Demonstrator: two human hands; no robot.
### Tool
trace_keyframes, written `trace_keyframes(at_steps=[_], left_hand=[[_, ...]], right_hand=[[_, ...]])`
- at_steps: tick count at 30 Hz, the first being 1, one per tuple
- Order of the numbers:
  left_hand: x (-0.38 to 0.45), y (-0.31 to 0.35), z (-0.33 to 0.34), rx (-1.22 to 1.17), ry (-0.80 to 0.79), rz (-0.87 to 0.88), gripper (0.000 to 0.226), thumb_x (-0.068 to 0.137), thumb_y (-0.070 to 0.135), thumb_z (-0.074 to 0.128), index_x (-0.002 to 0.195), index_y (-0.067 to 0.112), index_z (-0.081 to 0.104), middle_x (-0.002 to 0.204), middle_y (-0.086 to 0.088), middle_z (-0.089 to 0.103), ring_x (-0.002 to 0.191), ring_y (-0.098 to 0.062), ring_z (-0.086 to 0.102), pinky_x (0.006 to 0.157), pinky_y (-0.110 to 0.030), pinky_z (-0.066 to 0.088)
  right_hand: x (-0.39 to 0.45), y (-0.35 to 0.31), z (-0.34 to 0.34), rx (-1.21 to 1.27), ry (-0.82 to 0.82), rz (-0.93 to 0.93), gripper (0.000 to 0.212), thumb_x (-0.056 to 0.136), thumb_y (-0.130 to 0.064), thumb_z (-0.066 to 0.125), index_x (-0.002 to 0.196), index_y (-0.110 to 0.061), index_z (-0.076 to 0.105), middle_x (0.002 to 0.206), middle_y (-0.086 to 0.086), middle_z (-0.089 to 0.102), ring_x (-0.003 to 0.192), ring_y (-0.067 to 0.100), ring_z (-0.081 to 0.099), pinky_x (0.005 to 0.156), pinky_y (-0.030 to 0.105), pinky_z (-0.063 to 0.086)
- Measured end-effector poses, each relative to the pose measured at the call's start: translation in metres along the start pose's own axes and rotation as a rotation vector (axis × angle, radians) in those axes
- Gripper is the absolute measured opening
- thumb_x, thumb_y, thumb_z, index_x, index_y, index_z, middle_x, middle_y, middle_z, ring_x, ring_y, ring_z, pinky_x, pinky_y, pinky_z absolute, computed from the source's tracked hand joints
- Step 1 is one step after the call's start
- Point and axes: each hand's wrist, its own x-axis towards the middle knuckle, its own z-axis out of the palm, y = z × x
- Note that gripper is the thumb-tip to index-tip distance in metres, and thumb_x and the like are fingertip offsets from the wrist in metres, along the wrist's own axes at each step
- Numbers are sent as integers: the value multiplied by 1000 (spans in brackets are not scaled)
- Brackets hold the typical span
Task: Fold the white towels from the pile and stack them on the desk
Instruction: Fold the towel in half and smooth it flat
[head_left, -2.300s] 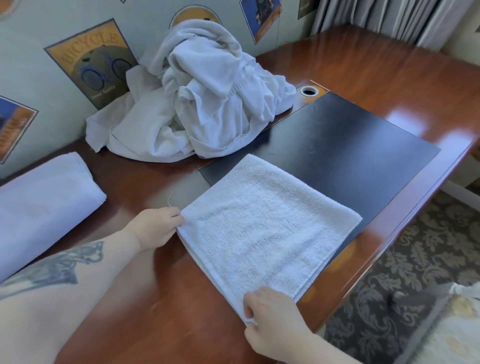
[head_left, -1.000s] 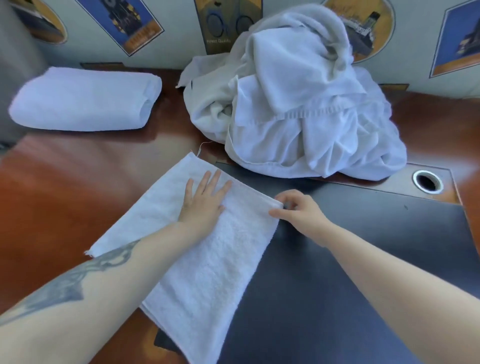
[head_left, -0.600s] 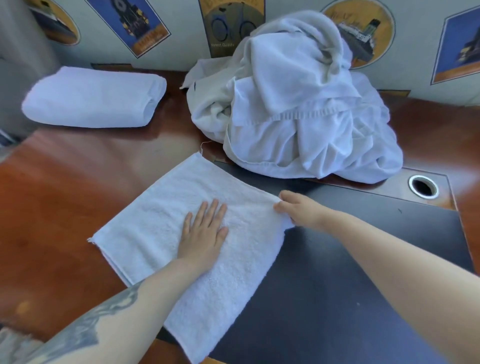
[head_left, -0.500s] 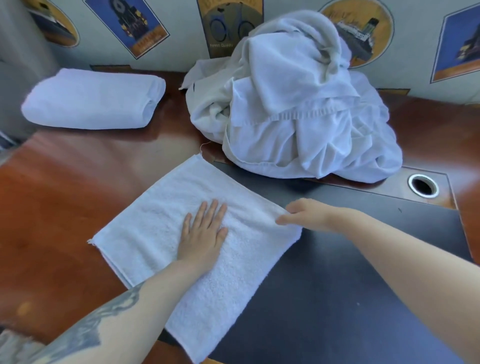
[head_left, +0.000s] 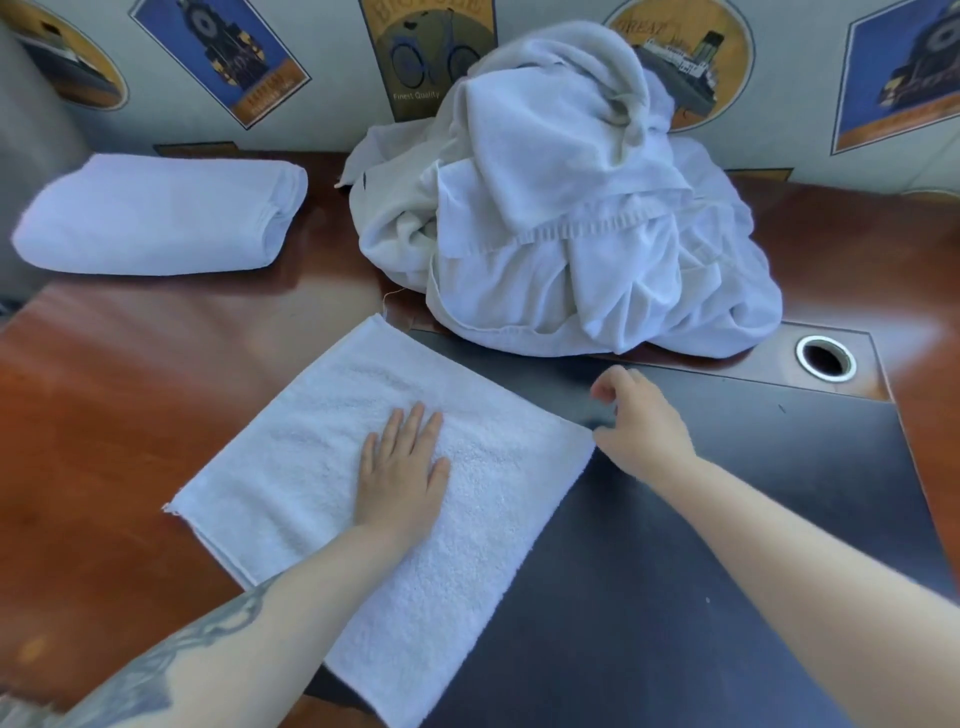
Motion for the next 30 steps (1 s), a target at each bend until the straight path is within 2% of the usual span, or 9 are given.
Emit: trace_keyframes(at_steps=[2, 4, 6, 9, 13, 17, 21, 24, 30], left_hand=[[15, 5, -10, -32, 85, 82, 55, 103, 35, 33, 156, 29, 18, 164, 9, 2, 151, -10, -7, 120, -34, -8], [38, 6, -20, 68, 79, 160, 56, 103, 37, 35, 156, 28, 17, 165, 7, 3, 151, -13, -7, 120, -37, -8], [59, 3, -25, 174, -60, 164, 62, 103, 45, 29, 157, 30, 3, 164, 8, -10, 150, -14, -15, 120, -43, -10], [73, -10, -21, 174, -244, 119, 68, 99, 59, 20, 153, 38, -16, 160, 13, -25, 147, -13, -25, 119, -50, -12], [64, -11, -8, 109, -183, 13, 69, 97, 64, 15, 151, 39, -20, 158, 13, -30, 146, -14, -28, 116, -50, -16], [53, 5, 2, 43, -111, -158, 69, 98, 63, 14, 152, 36, -19, 159, 8, -29, 147, -18, -26, 115, -48, -17], [51, -6, -7, -60, -47, -96, 66, 102, 48, 30, 156, 29, -2, 164, 4, -15, 149, -14, -17, 120, -41, -10], [43, -38, -14, 4, -30, -76, 64, 102, 50, 26, 156, 31, -2, 163, 6, -15, 149, -12, -18, 119, -39, -12], [29, -80, -25, 60, -10, -96, 60, 104, 45, 19, 157, 27, -1, 164, 6, -12, 150, -12, -15, 122, -38, -7]], right_hand=[[-20, -23, 15, 107, 208, -6, 33, 78, -7, 59, 109, -20, 56, 111, -6, 55, 106, 19, 49, 81, 36, 43], [-48, -52, 47, 81, 147, -40, 41, 87, -20, 56, 128, -19, 51, 137, 1, 48, 129, 24, 40, 100, 37, 37], [-75, -75, 89, -5, -69, 20, 67, 97, -44, 41, 154, -16, 18, 162, 11, 6, 150, 28, 0, 119, 40, 7], [-88, -74, 126, -171, -151, 47, 82, 95, -65, 16, 149, -22, -27, 152, 10, -40, 139, 26, -40, 114, 47, -23], [-73, -38, 117, -336, -101, -144, 81, 84, -71, -5, 147, -27, -29, 154, 6, -37, 141, 25, -36, 115, 43, -23], [-48, -13, 97, -389, -156, -276, 79, 86, -73, 1, 146, -33, -31, 154, -2, -38, 139, 16, -40, 115, 38, -24], [-34, -2, 77, -389, -149, -213, 85, 86, -71, 17, 149, -33, -27, 156, -3, -35, 141, 15, -36, 114, 38, -25], [-31, -15, 80, -341, -77, -149, 82, 89, -61, 27, 155, -27, -8, 161, 1, -24, 145, 18, -30, 114, 36, -25], [-39, -28, 99, -346, -76, -129, 73, 95, -62, 8, 152, -28, -22, 159, -2, -30, 144, 18, -32, 117, 42, -20]])
